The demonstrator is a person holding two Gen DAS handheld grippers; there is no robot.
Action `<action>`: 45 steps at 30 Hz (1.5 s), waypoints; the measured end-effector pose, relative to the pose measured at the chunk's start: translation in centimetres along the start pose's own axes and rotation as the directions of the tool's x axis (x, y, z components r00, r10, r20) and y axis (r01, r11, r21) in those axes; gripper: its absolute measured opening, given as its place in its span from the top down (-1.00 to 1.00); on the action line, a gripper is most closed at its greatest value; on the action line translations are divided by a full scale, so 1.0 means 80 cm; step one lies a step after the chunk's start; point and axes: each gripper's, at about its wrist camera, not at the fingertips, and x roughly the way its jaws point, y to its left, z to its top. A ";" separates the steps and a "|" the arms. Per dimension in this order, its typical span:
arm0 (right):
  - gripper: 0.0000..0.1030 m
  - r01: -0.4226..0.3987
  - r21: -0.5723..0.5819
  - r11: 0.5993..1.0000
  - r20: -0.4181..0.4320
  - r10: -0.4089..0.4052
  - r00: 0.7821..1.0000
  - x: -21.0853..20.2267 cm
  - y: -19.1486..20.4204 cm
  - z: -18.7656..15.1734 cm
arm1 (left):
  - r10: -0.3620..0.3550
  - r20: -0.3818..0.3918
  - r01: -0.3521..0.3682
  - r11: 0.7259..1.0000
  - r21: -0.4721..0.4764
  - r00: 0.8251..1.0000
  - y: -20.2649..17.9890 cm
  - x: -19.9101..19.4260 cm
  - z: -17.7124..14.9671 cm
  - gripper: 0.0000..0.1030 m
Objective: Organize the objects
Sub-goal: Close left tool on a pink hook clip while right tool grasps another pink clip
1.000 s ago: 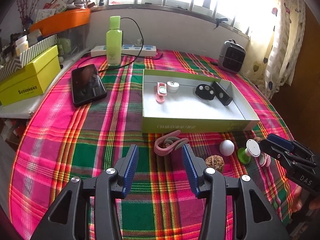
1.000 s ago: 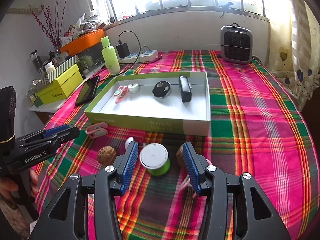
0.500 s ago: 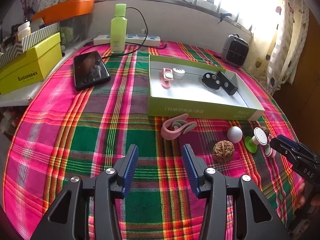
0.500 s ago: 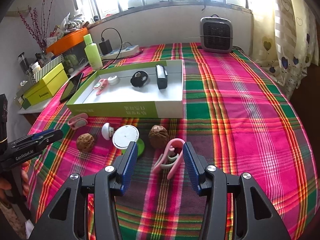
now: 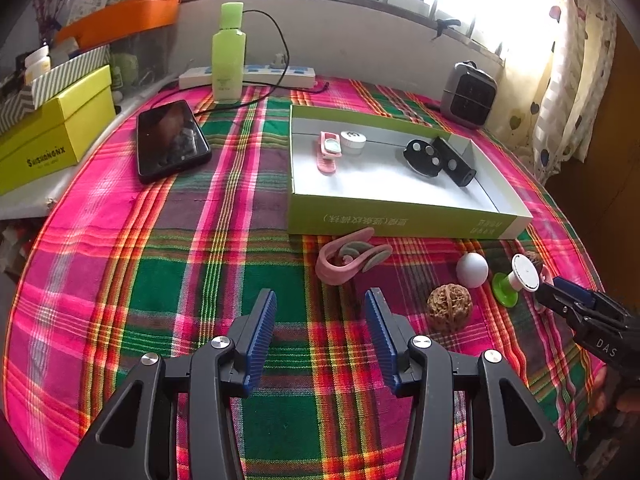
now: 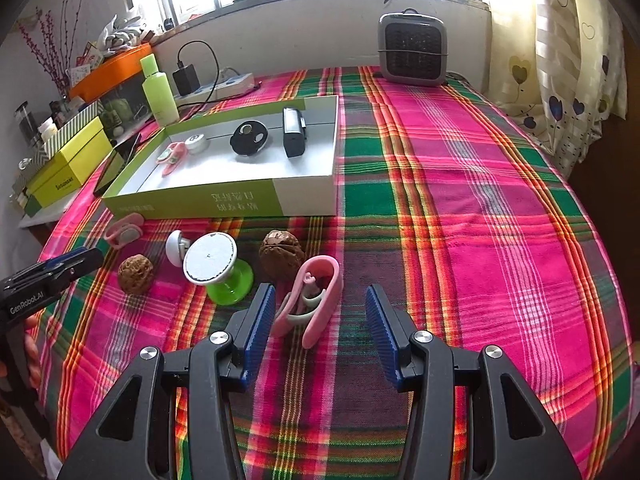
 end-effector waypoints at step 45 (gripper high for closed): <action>0.20 0.066 -0.054 0.996 -0.025 -0.068 0.997 0.009 -0.003 0.009 | -0.104 -0.049 0.108 0.989 0.103 0.993 -0.029 0.027 0.023 0.12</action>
